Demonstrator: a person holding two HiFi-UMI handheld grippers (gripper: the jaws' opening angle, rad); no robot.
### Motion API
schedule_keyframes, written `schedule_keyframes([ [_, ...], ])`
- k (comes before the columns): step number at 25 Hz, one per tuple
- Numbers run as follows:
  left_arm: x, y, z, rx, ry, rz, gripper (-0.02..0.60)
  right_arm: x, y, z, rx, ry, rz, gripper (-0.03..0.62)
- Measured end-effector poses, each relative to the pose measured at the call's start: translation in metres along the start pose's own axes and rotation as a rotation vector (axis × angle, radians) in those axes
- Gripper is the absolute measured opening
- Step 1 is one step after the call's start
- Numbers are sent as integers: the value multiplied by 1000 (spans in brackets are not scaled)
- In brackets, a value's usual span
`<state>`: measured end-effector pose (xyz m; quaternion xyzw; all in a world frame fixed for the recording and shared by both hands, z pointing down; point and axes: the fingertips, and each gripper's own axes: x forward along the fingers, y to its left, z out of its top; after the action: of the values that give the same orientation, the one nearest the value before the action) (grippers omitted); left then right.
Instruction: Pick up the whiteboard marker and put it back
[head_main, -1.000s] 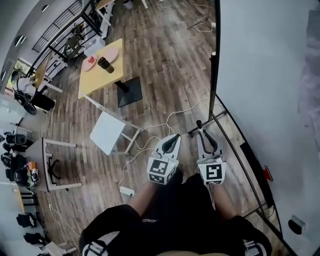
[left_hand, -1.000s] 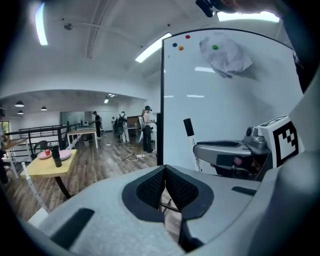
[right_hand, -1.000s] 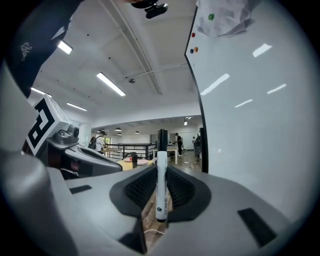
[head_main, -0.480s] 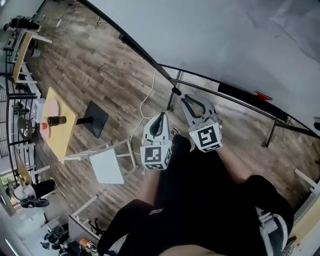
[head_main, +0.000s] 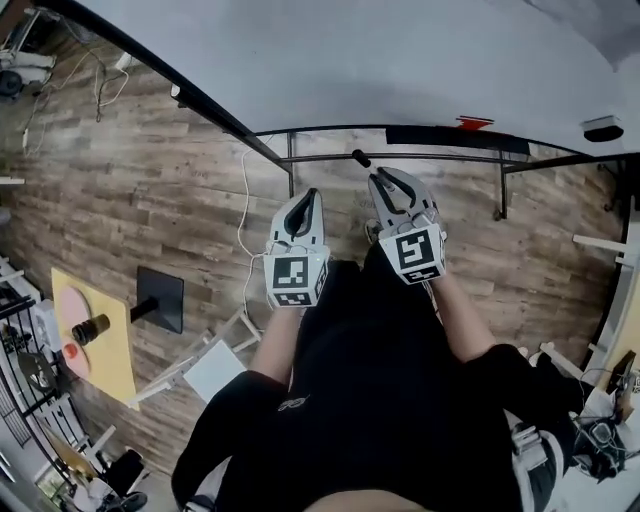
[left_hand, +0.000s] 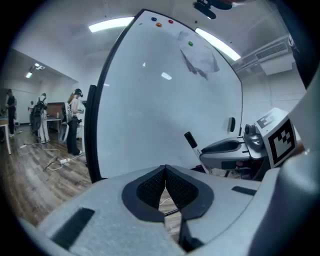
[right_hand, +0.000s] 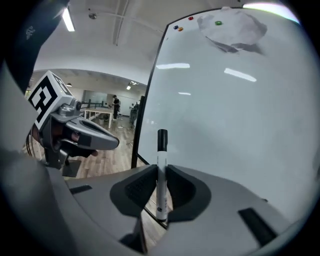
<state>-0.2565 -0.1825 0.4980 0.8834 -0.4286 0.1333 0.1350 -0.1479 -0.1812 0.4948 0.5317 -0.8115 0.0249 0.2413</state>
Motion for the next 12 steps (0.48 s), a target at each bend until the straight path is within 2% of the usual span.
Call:
schedule_keyframes([
  [3,9,-18,-1,-7,-13,-84,6,-15,-13,-18,12,80,-88,55],
  [6,14,-32,-6,-30,-9,-140,7,-27,-19,-27,13,131,-133,55],
  [9,16,-44,-11,-56,-5,-158,6,-35,-28,-30,-64,167,-150,55],
  [12,25,-48,-18,-79,0,-143,6,-32,-39,-45,-216,236,-162,55],
])
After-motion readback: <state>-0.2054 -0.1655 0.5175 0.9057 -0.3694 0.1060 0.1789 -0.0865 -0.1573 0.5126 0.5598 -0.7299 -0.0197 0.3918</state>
